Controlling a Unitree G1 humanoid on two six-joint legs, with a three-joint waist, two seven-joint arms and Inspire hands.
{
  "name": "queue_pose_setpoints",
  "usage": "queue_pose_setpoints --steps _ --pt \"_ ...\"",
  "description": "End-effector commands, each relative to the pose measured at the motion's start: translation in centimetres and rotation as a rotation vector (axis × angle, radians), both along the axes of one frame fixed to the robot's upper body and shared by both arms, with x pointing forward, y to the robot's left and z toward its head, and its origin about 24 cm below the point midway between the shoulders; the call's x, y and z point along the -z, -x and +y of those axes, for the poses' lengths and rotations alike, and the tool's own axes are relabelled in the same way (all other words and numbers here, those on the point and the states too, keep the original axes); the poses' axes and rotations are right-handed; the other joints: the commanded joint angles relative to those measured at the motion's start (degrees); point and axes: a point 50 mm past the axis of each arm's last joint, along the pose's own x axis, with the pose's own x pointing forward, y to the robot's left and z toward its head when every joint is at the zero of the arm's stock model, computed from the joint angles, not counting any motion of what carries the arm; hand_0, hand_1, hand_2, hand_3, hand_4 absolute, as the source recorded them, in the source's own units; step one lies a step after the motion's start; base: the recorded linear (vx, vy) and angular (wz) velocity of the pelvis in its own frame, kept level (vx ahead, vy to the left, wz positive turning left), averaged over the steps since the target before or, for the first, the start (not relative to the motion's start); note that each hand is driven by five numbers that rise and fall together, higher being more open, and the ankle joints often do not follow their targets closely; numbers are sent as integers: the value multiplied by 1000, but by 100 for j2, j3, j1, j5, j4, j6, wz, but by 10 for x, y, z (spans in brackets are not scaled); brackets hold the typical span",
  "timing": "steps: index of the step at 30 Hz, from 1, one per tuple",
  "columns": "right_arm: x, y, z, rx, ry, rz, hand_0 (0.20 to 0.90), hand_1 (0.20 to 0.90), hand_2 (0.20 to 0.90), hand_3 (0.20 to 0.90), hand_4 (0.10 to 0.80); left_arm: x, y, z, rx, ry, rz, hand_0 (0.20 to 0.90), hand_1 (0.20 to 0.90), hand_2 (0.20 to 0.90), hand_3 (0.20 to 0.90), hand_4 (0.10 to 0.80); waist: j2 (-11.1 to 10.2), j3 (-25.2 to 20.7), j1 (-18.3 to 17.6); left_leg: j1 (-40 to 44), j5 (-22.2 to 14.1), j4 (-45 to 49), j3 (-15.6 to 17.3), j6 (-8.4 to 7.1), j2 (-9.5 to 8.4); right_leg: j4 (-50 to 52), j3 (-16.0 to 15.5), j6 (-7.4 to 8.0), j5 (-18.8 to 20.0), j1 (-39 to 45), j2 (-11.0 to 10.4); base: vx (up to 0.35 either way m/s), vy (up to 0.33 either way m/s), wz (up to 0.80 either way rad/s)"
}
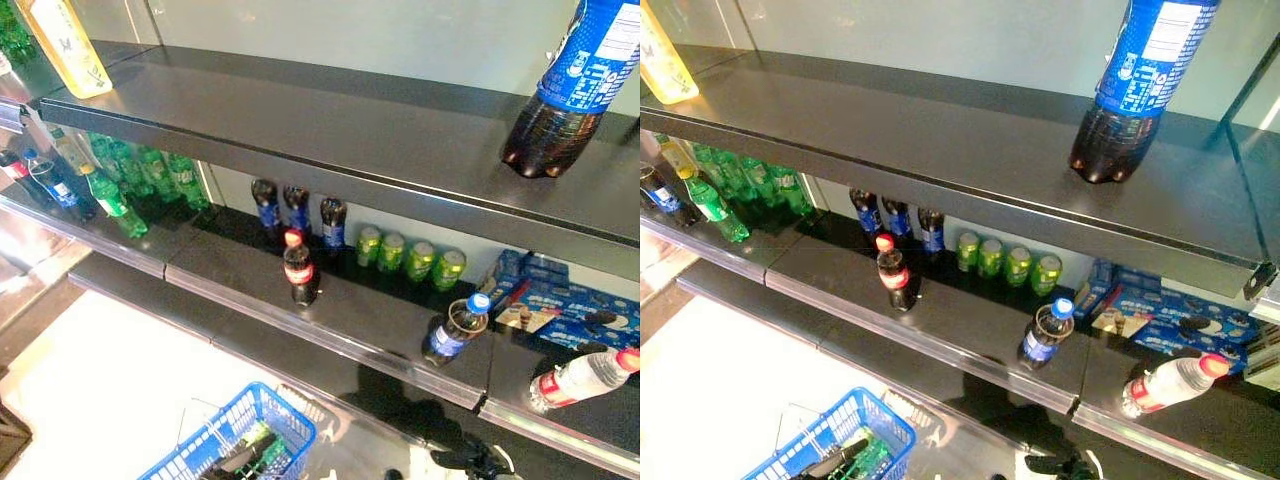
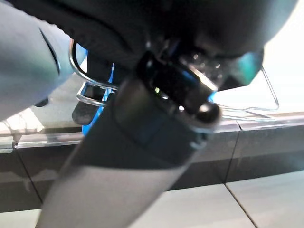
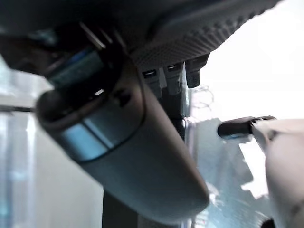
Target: Pick up the drink and place into the basket.
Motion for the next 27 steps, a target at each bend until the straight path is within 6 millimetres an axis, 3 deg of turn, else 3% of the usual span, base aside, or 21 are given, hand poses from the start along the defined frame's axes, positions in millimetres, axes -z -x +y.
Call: queue_pose_setpoints --steps 1,10,13,15,16,18,21,24,25,27 --pt "-6 6 -22 47 61 -6 900 900 900 900 800 -30 -69 8 57 -11 -350 300 300 300 200 100 96 -226 92 -53 -31 478 156 -211 546 716 -291 257 -23 -151 -554 0 0 0" --pt "-6 7 -21 22 53 -8 900 900 900 900 800 -28 -57 19 30 -26 -332 300 300 300 200 100 63 -275 107 46 -148 513 71 -191 466 802 -220 252 -133 -91 -525 7 14 1" --pt "-11 -2 -28 17 56 -25 900 900 900 900 800 -27 -51 18 45 -6 -336 300 300 300 200 100 -37 -202 225 -226 -504 1316 -621 -192 210 873 103 199 -164 -146 -534 37 122 -5" --pt "-14 -6 -32 20 54 -33 900 900 900 900 800 -27 -51 14 49 14 -346 300 300 300 200 100 -76 -152 291 -359 -696 1511 -832 -138 45 887 278 202 -153 -193 -563 -46 238 -34" --pt "-14 -5 -32 15 51 -28 900 900 900 900 800 -26 -53 11 48 21 -346 300 300 300 200 100 -87 -149 300 -355 -722 1405 -739 -79 5 799 268 274 -52 -227 -661 -101 262 -53" --pt "-10 2 -29 35 31 -20 900 900 900 900 800 -25 -54 9 70 11 -327 300 300 300 200 100 -190 -127 276 -325 -808 1305 -657 13 -186 432 413 537 512 -379 -919 -156 149 -63" --pt "-5 11 -21 -29 7 22 900 900 900 900 800 -27 -55 21 25 -28 -307 300 300 300 200 100 -246 -64 312 -226 -781 1054 -311 40 -171 469 144 724 1104 -725 -1280 -231 29 -93" --pt "-2 14 -18 -28 -11 35 900 900 900 900 800 -29 -52 30 23 -44 -296 300 300 300 200 100 -163 -73 271 -214 -624 838 -103 155 -66 1045 85 648 800 -882 -1092 -277 28 -117" --pt "-2 14 -18 -35 -17 42 900 900 900 900 800 -27 -46 34 20 -53 -289 300 300 300 200 100 -103 -125 247 -343 -480 734 68 306 -75 1510 57 485 374 -937 -663 -332 -6 -80" --pt "-1 13 -15 -53 -18 56 900 900 900 900 800 -27 -49 35 -14 -66 -288 300 300 300 200 100 -160 -183 290 -405 -394 640 130 281 -153 963 -34 388 359 -765 -523 -242 -153 -102"
